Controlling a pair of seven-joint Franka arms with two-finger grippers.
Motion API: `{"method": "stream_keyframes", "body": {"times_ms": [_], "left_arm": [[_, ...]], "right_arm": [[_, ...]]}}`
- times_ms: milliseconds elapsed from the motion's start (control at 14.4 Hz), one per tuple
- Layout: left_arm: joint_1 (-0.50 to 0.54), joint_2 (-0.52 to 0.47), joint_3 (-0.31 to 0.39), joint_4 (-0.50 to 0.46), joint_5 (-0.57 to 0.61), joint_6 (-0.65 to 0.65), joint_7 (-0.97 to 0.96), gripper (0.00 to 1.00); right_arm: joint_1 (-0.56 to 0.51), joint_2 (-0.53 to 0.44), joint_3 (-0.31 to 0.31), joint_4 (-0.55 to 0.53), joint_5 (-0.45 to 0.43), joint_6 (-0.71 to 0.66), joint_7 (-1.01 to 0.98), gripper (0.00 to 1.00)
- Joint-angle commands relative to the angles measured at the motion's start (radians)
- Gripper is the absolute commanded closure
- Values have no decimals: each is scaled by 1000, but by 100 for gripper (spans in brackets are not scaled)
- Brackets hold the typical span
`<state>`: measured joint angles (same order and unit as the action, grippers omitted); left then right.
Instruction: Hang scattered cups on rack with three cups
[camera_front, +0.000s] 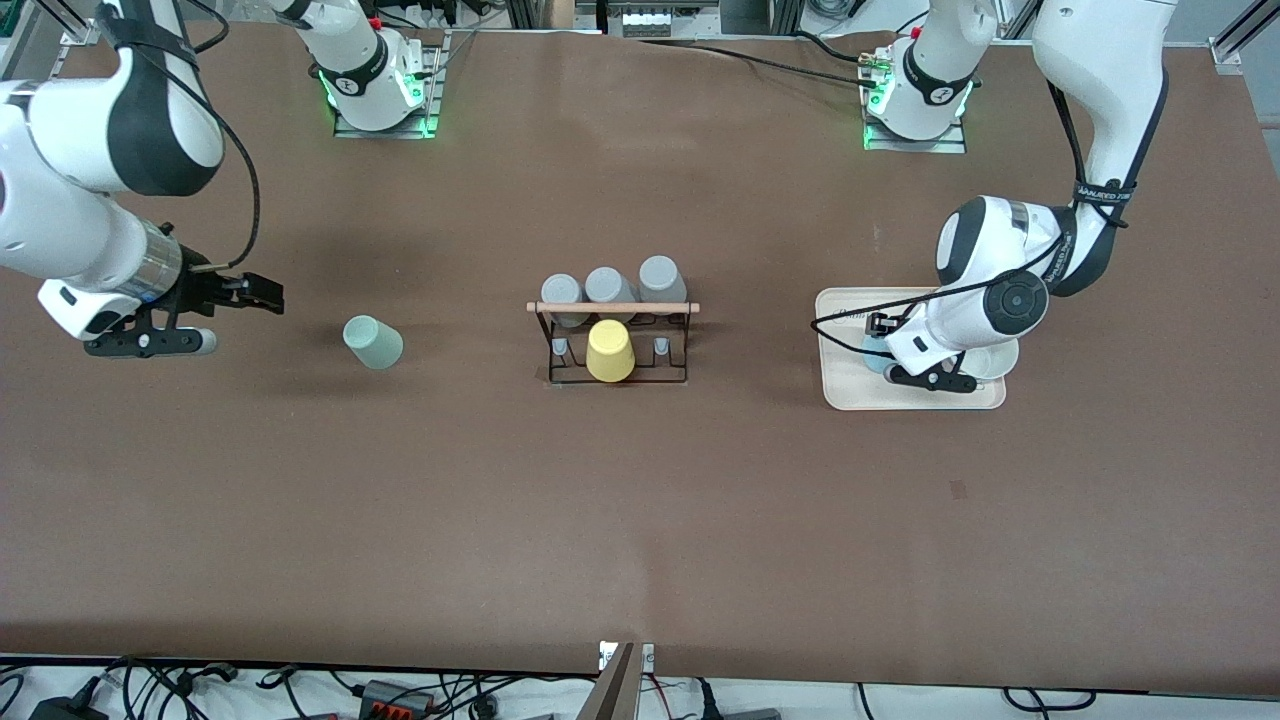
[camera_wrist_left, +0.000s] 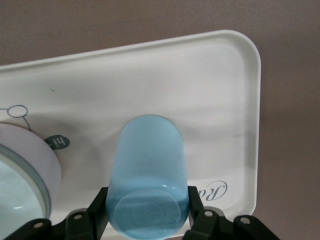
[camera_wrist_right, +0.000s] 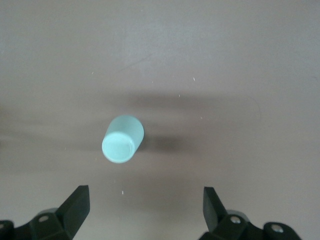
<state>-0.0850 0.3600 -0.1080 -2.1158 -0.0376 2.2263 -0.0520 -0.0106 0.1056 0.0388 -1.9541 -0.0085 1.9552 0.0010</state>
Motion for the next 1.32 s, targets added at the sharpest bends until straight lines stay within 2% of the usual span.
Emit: {"method": "stream_keyframes", "body": {"times_ms": [0, 70, 209, 418, 557, 697, 1045, 1254], "left_arm": [[7, -26, -7, -1, -13, -2, -2, 63], [7, -30, -7, 6, -13, -19, -3, 67], [8, -44, -7, 110, -13, -141, -14, 70], [-1, -4, -7, 403, -13, -402, -17, 70], [-25, 49, -9, 569, -15, -477, -19, 71], [-82, 109, -7, 686, -15, -499, -19, 71], [-209, 207, -7, 819, -77, -498, -22, 71], [-292, 234, -7, 881, -82, -499, -67, 71]], "right_arm": [[70, -47, 1, -123, 7, 131, 71, 0], [83, -47, 1, -153, 7, 181, 108, 0], [99, -38, 1, -222, 4, 302, 171, 0], [106, 2, 1, -301, 4, 466, 171, 0], [112, 41, 1, -318, 4, 525, 169, 0], [112, 69, 1, -318, 4, 550, 169, 0], [113, 121, 1, -319, 4, 583, 171, 0], [119, 147, 1, -319, 4, 605, 169, 0]]}}
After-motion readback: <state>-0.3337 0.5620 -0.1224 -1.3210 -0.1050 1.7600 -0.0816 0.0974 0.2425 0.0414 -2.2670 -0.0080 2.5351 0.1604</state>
